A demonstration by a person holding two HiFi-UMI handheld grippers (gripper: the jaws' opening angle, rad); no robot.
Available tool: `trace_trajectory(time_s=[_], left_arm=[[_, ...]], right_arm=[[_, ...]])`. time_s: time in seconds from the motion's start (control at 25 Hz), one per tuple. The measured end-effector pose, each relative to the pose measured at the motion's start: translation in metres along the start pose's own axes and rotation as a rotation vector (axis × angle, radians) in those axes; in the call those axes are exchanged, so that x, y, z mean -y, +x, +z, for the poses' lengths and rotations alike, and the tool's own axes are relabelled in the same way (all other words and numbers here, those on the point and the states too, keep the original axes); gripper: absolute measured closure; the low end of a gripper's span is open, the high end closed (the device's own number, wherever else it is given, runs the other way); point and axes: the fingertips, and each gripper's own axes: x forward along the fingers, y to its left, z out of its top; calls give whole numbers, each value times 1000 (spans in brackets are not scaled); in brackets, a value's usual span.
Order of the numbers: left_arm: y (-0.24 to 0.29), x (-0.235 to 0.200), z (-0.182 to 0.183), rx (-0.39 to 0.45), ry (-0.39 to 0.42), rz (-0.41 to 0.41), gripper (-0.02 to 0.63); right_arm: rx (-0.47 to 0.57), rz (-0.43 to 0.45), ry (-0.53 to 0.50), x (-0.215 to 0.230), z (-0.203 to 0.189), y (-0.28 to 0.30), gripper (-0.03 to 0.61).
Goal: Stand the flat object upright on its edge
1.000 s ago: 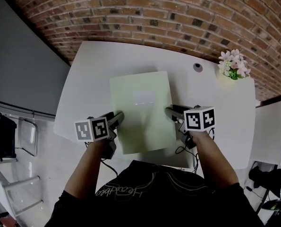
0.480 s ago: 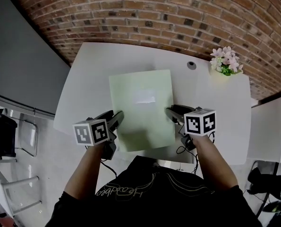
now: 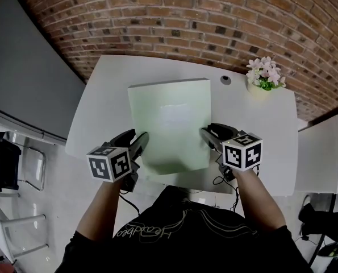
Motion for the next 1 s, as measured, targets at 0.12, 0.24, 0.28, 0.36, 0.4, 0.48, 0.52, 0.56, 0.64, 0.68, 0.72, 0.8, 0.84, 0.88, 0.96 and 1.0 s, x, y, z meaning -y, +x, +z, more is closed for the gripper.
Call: trace_trajectory(time_s=[0.12,0.24,0.28,0.36,0.4,0.48,0.52,0.56,0.64,0.68,0.72,0.8,0.84,0.88,0.96,1.0], left_arm=[[-4,6,4,31,16,-25,408],[-10,11,13,72,56,-40,408],[-12,13,17,86,74,-44,408],[-16,17,24,114,112,-52,408],[-18,18,27,128,131,-55,408],[-21,20,33,152,169,-61,408],[-22,20,36,161,188,-63,408],[-22,21,38,170,205,-65,408],[-23,22,43,186,237,-69,410],[-23,23,45,195,252,-71,411],[-23,24,47,204,266,-71,411],[-23,24,50,219,295,-68,411],[-23,25,52,226,311,-65,411],[-23,25,53,231,331,-59,411],[-22,24,55,237,375,-45,413],[-21,24,55,238,397,-37,414]], right_arm=[[51,0,-43,-5,11,-9,423],[106,6,-82,-9,22,-17,423],[123,8,-95,-11,26,-19,423],[154,10,-125,-14,32,-24,423],[168,9,-143,-16,35,-26,423],[191,4,-180,-19,41,-28,425],[201,1,-198,-20,44,-30,425],[212,-3,-216,-21,47,-31,425],[240,-15,-253,-23,54,-34,428],[256,-21,-271,-24,57,-35,428],[270,-28,-289,-25,59,-37,428],[287,-40,-319,-26,63,-38,428],[290,-46,-333,-26,64,-38,428],[291,-52,-347,-25,64,-38,430],[291,-69,-377,-25,64,-36,433],[289,-79,-393,-24,63,-35,434]])
